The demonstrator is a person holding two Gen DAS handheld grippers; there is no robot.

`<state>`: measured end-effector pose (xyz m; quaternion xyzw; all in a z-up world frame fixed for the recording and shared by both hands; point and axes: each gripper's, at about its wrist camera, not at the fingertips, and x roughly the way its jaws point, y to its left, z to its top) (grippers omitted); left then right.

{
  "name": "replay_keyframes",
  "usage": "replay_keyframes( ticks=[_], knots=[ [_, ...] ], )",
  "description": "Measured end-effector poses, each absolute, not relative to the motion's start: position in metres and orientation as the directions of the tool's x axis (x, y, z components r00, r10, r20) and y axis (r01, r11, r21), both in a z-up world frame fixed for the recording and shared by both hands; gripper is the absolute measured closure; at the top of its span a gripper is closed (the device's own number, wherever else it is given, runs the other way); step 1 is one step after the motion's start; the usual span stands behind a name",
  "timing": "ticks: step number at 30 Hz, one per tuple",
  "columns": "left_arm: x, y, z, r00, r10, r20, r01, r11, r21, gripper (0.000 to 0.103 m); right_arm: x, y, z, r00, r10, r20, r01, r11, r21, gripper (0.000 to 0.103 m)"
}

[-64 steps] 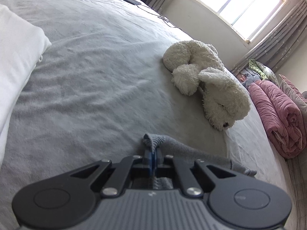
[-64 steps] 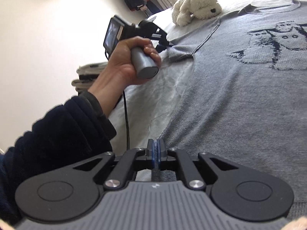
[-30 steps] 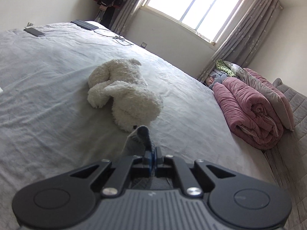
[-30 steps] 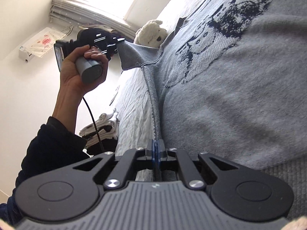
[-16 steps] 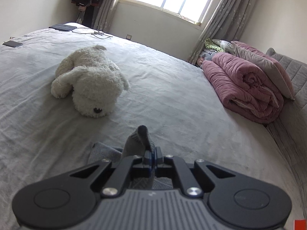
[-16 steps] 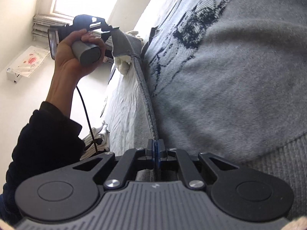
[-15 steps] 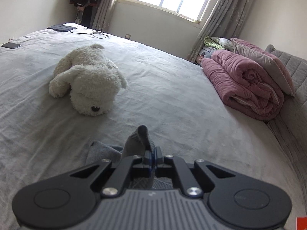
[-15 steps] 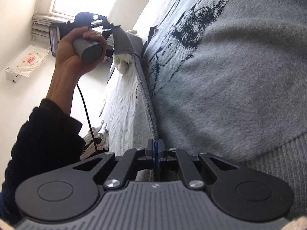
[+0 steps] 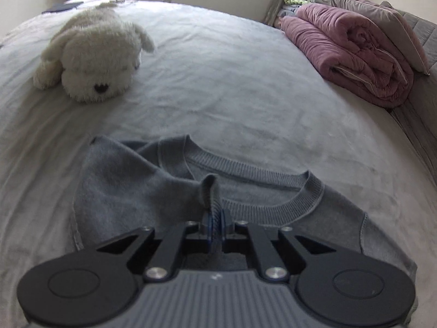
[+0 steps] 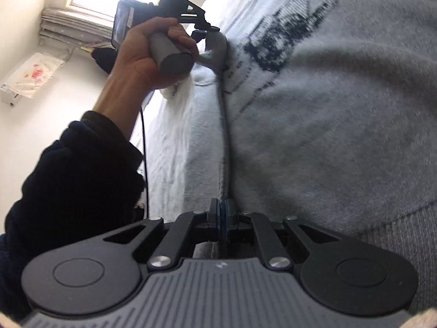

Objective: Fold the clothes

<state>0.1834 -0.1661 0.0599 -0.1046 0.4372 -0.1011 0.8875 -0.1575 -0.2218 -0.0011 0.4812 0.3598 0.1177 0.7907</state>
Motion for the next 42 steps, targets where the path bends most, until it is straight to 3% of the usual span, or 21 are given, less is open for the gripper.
replay_keyframes(
  ticks=[7, 12, 17, 25, 28, 32, 36, 39, 42],
  knots=[
    [0.174, -0.118, 0.093, 0.638, -0.413, -0.650, 0.105, 0.883, -0.457, 0.073, -0.157, -0.228, -0.002, 0.712, 0.546, -0.442, 0.168, 0.479, 0.861, 0.090],
    [0.150, -0.075, 0.108, 0.651, -0.394, -0.649, 0.099, 0.892, -0.442, 0.073, -0.155, -0.225, -0.002, 0.701, 0.550, -0.455, 0.165, 0.495, 0.853, 0.090],
    [0.098, -0.035, 0.088, 0.633, -0.321, -0.705, 0.080, 0.932, -0.353, 0.073, -0.154, -0.218, 0.001, 0.686, 0.534, -0.494, 0.148, 0.563, 0.813, 0.089],
    [0.057, -0.012, 0.057, 0.596, -0.344, -0.726, 0.112, 0.930, -0.349, 0.073, -0.146, -0.205, 0.002, 0.656, 0.537, -0.531, 0.074, 0.654, 0.753, 0.089],
    [0.050, -0.015, 0.054, 0.590, -0.390, -0.707, 0.178, 0.917, -0.356, 0.073, -0.144, -0.204, 0.003, 0.646, 0.551, -0.529, 0.067, 0.649, 0.758, 0.083],
    [0.041, -0.024, 0.051, 0.605, -0.345, -0.717, 0.246, 0.938, -0.244, 0.073, -0.148, -0.196, 0.011, 0.624, 0.560, -0.545, 0.033, 0.678, 0.734, 0.063],
    [0.038, -0.028, 0.041, 0.579, -0.324, -0.749, 0.281, 0.941, -0.189, 0.074, -0.153, -0.179, 0.018, 0.603, 0.535, -0.592, -0.018, 0.751, 0.660, 0.063],
    [0.035, -0.031, 0.038, 0.591, -0.311, -0.744, 0.302, 0.941, -0.153, 0.074, -0.161, -0.180, 0.013, 0.591, 0.574, -0.567, -0.008, 0.707, 0.707, 0.077],
    [0.033, -0.032, 0.038, 0.594, -0.308, -0.743, 0.315, 0.939, -0.138, 0.075, -0.169, -0.188, 0.002, 0.589, 0.620, -0.518, 0.021, 0.630, 0.777, 0.077]
  ],
)
